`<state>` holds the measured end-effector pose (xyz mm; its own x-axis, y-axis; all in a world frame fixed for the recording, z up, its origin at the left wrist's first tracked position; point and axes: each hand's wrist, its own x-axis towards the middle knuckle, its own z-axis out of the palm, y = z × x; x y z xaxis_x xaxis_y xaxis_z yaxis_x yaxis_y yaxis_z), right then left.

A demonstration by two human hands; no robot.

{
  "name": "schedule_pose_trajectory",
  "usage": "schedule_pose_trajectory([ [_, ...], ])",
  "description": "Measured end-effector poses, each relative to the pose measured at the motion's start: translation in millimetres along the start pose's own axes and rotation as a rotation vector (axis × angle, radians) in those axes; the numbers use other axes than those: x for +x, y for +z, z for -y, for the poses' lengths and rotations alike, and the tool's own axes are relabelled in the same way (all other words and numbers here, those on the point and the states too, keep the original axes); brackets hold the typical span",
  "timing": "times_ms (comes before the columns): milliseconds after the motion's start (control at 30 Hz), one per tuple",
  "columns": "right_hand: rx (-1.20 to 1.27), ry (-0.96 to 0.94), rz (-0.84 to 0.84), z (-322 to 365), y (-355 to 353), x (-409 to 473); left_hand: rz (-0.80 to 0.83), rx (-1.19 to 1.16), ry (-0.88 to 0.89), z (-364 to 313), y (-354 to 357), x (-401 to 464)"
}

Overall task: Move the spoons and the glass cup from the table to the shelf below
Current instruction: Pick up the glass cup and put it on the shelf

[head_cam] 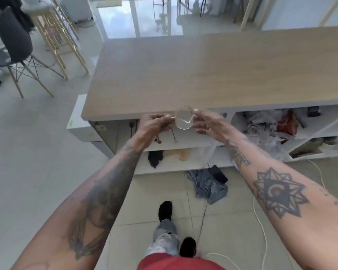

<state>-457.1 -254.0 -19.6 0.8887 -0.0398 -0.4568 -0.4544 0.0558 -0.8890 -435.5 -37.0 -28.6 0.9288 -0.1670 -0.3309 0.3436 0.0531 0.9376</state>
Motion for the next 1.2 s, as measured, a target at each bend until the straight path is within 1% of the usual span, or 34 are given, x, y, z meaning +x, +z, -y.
schedule_pose_trajectory([
  [200, -0.031, 0.202, -0.018, -91, 4, 16, -0.044, 0.159, -0.154, 90, -8, -5],
  [333, -0.024, 0.279, -0.077, -137, -1, 46, -0.032, 0.229, -0.21, 139, -6, 23],
  [433, -0.004, 0.287, -0.1, -168, -9, 79, -0.082, 0.222, -0.251, 170, -2, 60],
  [600, 0.101, 0.243, -0.109, -213, -30, 150, -0.1, 0.204, -0.301, 216, 12, 137],
  [733, 0.141, 0.216, -0.177, -228, -39, 219, -0.096, 0.145, -0.315, 239, 21, 199],
  [900, 0.191, 0.18, -0.178, -234, -36, 293, -0.1, 0.116, -0.283, 257, 16, 277],
  [1100, 0.14, 0.173, -0.16, -232, -26, 342, -0.113, 0.076, -0.314, 263, 11, 327],
  [1200, 0.117, 0.185, -0.196, -226, -25, 353, -0.125, 0.063, -0.295, 258, 13, 338],
])
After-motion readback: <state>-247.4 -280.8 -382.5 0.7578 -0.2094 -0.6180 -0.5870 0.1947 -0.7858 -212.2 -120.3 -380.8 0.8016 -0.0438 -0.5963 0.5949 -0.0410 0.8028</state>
